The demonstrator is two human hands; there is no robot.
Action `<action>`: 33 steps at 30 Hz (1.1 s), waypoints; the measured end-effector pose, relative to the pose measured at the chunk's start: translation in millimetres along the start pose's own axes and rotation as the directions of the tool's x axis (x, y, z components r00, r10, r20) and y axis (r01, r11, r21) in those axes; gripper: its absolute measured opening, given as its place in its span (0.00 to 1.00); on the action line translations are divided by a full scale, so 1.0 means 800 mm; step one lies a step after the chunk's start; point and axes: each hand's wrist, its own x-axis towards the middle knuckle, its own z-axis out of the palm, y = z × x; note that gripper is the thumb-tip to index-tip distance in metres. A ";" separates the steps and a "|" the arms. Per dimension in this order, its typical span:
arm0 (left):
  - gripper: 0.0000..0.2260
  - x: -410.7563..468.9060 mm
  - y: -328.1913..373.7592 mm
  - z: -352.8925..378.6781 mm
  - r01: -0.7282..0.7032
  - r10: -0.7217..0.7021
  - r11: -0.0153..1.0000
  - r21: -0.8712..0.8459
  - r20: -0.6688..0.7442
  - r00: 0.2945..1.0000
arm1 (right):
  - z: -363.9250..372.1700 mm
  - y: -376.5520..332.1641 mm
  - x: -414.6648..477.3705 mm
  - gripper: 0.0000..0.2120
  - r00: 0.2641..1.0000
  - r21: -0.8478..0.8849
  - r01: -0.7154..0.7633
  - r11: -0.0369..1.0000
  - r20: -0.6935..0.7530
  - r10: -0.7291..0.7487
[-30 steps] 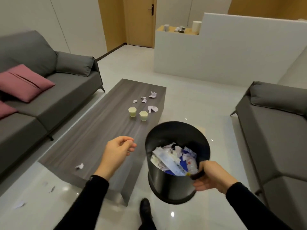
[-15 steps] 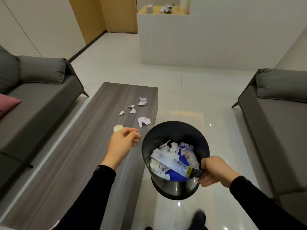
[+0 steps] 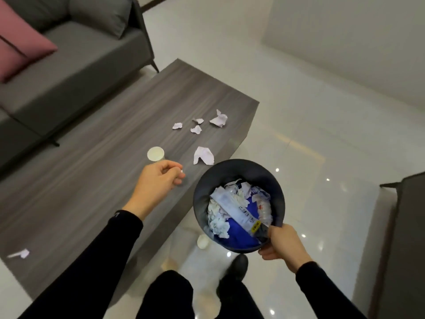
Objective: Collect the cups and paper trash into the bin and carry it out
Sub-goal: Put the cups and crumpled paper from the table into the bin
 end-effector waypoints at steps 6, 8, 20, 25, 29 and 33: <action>0.07 0.072 -0.081 0.024 0.162 -0.151 0.948 0.273 -0.061 0.987 | 0.006 0.002 0.108 0.07 0.992 -0.066 -0.106 0.992 0.054 0.110; 0.06 0.099 -0.120 0.026 0.195 -0.184 0.862 0.469 -0.070 0.980 | 0.019 0.012 0.144 0.06 0.986 -0.072 -0.155 0.985 0.056 0.160; 0.14 0.232 -0.256 0.066 -0.128 -0.130 0.641 0.757 0.271 0.954 | 0.119 0.053 0.271 0.09 0.972 0.005 -0.235 0.972 -0.015 0.235; 0.14 0.239 -0.286 0.060 -0.149 -0.084 0.649 0.746 0.265 0.961 | 0.138 0.052 0.284 0.09 0.975 0.005 -0.219 0.976 -0.027 0.219; 0.14 0.242 -0.288 0.056 -0.183 -0.013 0.637 0.749 0.247 0.969 | 0.147 0.051 0.295 0.10 0.979 -0.014 -0.205 0.979 -0.015 0.205; 0.13 0.243 -0.278 0.056 -0.217 0.022 0.639 0.738 0.265 0.964 | 0.149 0.055 0.309 0.10 0.977 -0.004 -0.215 0.977 0.009 0.215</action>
